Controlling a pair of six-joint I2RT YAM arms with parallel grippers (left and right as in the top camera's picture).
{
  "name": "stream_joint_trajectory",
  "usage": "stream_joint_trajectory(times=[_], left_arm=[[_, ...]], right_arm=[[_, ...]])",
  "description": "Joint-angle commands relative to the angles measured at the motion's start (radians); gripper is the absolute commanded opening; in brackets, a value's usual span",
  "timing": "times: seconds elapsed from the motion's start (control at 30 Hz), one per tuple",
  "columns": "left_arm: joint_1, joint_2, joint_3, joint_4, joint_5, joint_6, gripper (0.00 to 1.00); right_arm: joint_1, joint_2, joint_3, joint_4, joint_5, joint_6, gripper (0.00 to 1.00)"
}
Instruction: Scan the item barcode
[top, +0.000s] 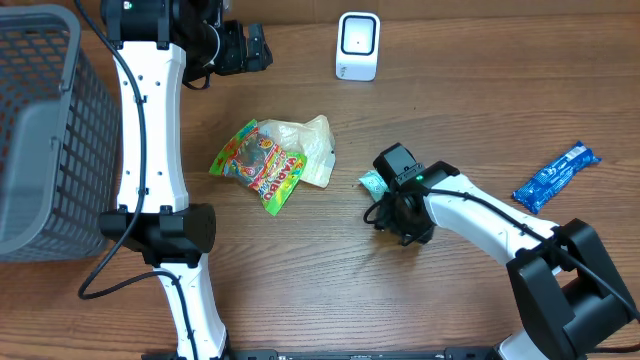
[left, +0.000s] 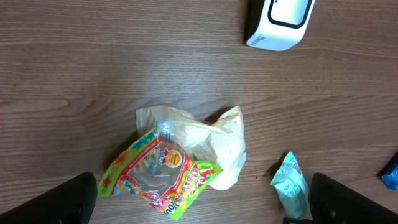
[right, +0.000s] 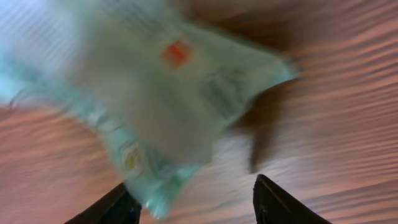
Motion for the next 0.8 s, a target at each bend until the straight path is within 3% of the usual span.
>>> stream_joint_trajectory(times=[0.0,0.27,0.4,0.57,0.67,0.77], left_arm=[[-0.013,-0.028,-0.002,0.001,-0.002,-0.006,1.0],[-0.013,-0.028,-0.002,0.001,-0.002,-0.006,1.0],[-0.013,-0.028,-0.002,0.001,-0.002,-0.006,1.0],[-0.013,-0.028,-0.002,0.001,-0.002,-0.006,1.0],[-0.013,-0.028,-0.002,0.001,-0.002,-0.006,1.0],[-0.013,-0.028,-0.002,0.001,-0.002,-0.006,1.0]], right_arm=[[-0.008,-0.001,-0.01,0.003,0.23,0.004,0.57],[-0.094,-0.001,-0.01,0.045,0.427,-0.014,0.58],[-0.167,-0.005,0.001,0.039,0.436,-0.073,0.62],[-0.274,-0.076,0.074,0.048,0.059,-0.333,0.8],[-0.323,-0.098,0.084,0.134,-0.197,-0.394,0.81],[-0.34,-0.074,0.08,0.195,-0.294,-0.389,0.81]])
